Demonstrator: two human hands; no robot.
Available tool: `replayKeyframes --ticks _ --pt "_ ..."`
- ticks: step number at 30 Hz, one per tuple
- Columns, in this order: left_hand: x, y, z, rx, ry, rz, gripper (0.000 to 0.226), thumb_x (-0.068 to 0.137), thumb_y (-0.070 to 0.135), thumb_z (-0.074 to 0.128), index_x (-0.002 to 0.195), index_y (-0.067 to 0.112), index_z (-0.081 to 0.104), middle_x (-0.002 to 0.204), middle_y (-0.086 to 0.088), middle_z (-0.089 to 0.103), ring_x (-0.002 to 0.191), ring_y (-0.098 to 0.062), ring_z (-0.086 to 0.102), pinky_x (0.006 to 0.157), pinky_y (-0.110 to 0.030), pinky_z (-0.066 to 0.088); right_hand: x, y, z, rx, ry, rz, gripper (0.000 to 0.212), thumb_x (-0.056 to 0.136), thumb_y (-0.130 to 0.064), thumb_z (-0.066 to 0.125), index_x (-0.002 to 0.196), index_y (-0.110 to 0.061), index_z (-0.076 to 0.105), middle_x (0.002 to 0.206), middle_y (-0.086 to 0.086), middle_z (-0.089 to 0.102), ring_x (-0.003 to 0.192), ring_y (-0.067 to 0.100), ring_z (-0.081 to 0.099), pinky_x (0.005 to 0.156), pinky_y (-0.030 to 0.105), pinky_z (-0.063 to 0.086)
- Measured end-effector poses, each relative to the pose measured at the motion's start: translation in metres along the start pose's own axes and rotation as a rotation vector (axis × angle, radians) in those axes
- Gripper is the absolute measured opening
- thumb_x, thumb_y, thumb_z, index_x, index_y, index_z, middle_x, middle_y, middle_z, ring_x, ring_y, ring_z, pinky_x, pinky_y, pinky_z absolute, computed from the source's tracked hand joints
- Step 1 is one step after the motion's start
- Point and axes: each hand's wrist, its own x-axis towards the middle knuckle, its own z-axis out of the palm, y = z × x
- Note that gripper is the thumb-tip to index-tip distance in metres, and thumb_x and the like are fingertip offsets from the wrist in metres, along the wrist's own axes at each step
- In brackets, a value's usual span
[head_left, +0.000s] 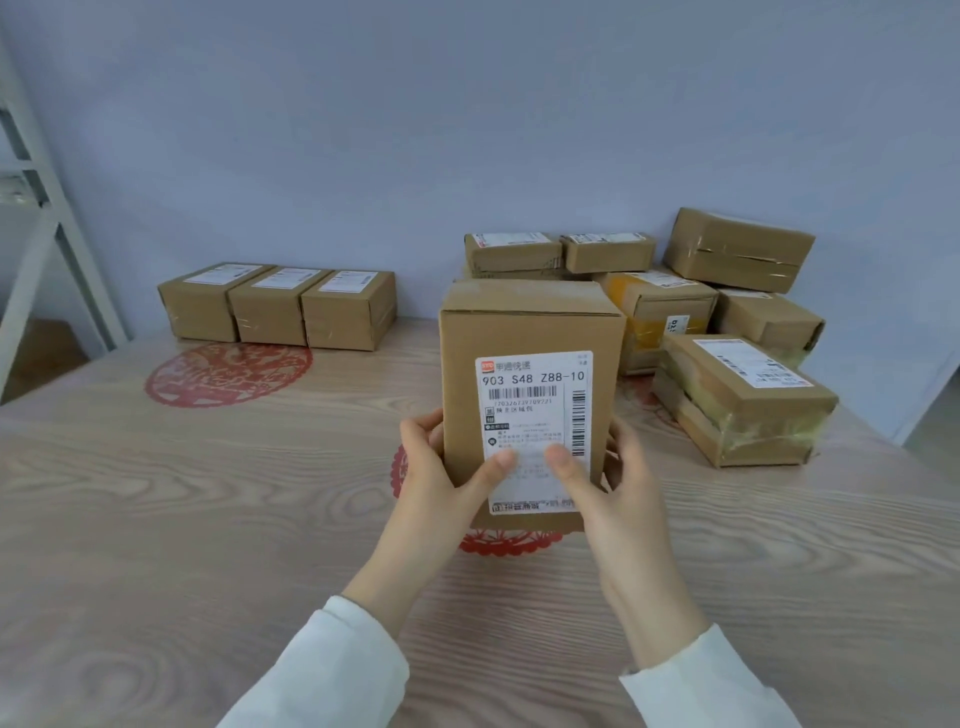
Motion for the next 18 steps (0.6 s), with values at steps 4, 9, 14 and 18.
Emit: replayKeyframes --ticks 4,9,14,18 --pt "0.0016 0.0038 0.0028 -0.057 -0.002 0.054 0.079 0.068 0.038 0.066 0.135 0.026 0.027 0.123 0.011 0.058 0.105 0.002 0.061 0.076 -0.014 0.053 -0.0021 0.0022 -0.0037 -0.008 0.007 -0.003 0.073 0.061 -0.038 0.073 0.129 -0.023 0.05 0.113 -0.006 0.066 0.095 -0.007 0.062 0.072 0.015 0.054" --pt "-0.0023 -0.0017 0.0063 -0.027 -0.058 0.069 0.083 0.068 0.036 0.069 0.139 0.02 0.03 0.125 0.006 0.06 0.1 0.009 0.06 0.07 -0.008 0.049 -0.0014 0.0027 -0.0034 0.015 0.029 0.013 0.059 0.06 -0.041 0.072 0.113 -0.04 0.046 0.106 -0.009 0.066 0.091 -0.002 0.065 0.068 0.018 0.055" --pt "0.0033 0.0056 0.0033 -0.031 0.017 0.068 0.067 0.061 0.04 0.07 0.12 0.021 0.041 0.112 0.008 0.063 0.092 0.009 0.062 0.066 -0.009 0.05 -0.0006 0.0072 -0.0031 -0.001 0.03 -0.008 0.052 0.062 -0.028 0.077 0.105 -0.034 0.049 0.098 -0.008 0.067 0.085 -0.001 0.066 0.066 0.02 0.055" --pt "0.0031 0.0009 0.0026 0.012 -0.002 0.041 0.044 0.072 0.03 0.071 0.106 0.027 0.043 0.105 0.013 0.062 0.085 0.014 0.061 0.066 -0.007 0.048 -0.002 0.0069 -0.003 -0.011 0.054 -0.024 0.054 0.064 -0.042 0.075 0.11 -0.03 0.051 0.101 -0.009 0.066 0.092 0.0 0.064 0.072 0.021 0.056"
